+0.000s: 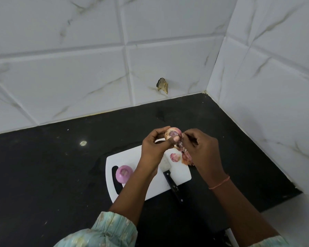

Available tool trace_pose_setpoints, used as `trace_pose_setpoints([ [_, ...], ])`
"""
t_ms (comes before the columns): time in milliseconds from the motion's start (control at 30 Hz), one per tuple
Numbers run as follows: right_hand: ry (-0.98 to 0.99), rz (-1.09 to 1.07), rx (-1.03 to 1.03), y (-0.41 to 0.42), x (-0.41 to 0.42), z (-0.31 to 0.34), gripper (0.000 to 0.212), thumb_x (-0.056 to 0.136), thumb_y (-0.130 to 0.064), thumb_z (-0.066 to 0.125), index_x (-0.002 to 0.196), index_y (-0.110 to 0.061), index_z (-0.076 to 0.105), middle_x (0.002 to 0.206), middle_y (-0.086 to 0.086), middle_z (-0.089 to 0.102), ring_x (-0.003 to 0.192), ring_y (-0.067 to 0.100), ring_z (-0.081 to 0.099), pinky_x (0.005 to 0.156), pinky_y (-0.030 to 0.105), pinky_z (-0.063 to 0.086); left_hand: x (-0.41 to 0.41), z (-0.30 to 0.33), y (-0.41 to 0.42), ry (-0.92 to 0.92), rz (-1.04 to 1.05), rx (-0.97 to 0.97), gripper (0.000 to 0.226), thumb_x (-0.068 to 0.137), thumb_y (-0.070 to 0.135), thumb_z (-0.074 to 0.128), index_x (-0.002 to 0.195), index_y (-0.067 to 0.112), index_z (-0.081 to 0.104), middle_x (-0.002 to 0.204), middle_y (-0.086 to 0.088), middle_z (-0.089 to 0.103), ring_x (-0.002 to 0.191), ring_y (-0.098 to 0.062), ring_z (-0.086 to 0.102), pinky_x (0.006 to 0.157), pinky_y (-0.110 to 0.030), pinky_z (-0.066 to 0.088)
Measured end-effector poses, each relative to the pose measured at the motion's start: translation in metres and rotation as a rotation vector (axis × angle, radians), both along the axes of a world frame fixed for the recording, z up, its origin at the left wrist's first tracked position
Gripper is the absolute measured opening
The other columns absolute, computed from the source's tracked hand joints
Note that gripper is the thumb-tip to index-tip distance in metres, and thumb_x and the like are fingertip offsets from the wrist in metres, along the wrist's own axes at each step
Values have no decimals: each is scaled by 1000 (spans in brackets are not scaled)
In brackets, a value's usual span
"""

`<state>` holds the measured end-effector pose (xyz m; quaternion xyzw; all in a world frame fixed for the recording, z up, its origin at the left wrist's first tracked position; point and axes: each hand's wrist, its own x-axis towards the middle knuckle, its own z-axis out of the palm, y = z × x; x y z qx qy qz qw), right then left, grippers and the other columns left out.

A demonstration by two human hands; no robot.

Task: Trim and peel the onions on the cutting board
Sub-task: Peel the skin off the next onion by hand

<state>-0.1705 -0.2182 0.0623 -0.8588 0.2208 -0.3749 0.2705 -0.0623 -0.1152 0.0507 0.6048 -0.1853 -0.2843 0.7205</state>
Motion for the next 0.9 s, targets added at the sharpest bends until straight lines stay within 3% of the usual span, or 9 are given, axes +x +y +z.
trace_pose_setpoints([
  [200,-58,-97,159,-5,2,-1,6,84,-10,73,89,-10,69,79,-4,67,72,0,63,66,8,50,-2,6,1,187,-68,-83,33,87,15,72,120,9,68,111,-11,72,93,-16,72,74,-23,56],
  [300,-20,-158,149,-16,1,-6,14,83,0,70,86,-13,65,85,0,65,79,4,62,72,20,55,-3,7,1,253,-86,-94,34,89,16,69,122,9,67,113,-14,72,91,-15,72,74,-22,56],
  [367,71,-121,82,-21,-1,-8,16,89,-1,62,98,-12,69,102,4,67,98,14,60,83,31,54,-2,6,1,245,-80,-90,39,84,21,73,121,12,68,114,-12,71,97,-19,71,75,-23,56],
  [433,54,-35,142,-18,-2,-4,22,95,-10,57,115,-12,66,113,0,66,107,10,59,89,23,51,-2,6,1,217,-77,-87,48,75,27,75,121,14,69,116,-11,70,104,-23,70,77,-24,56],
  [500,-13,61,226,-9,-1,2,25,93,-17,62,118,-14,64,110,-6,66,103,2,62,85,12,50,-3,6,0,208,-75,-105,50,74,27,76,121,13,68,116,-11,70,103,-22,70,79,-25,56],
  [633,-106,66,190,1,3,-2,23,87,-16,71,109,-11,69,103,-3,70,95,5,66,82,17,54,-4,6,0,204,-54,-127,38,83,13,75,120,10,67,113,-10,70,94,-17,72,78,-26,57],
  [767,-116,44,157,2,2,-4,18,87,-13,70,104,-6,72,96,1,73,89,8,69,78,26,58,-6,3,2,134,-5,-110,34,81,9,78,113,14,70,105,0,71,99,-16,70,78,-27,58],
  [900,-111,31,138,8,3,4,13,88,-12,68,98,-4,70,89,0,72,81,5,68,71,17,56,-7,3,0,74,52,-99,36,78,12,80,113,14,70,106,1,71,102,-14,68,84,-35,60],
])
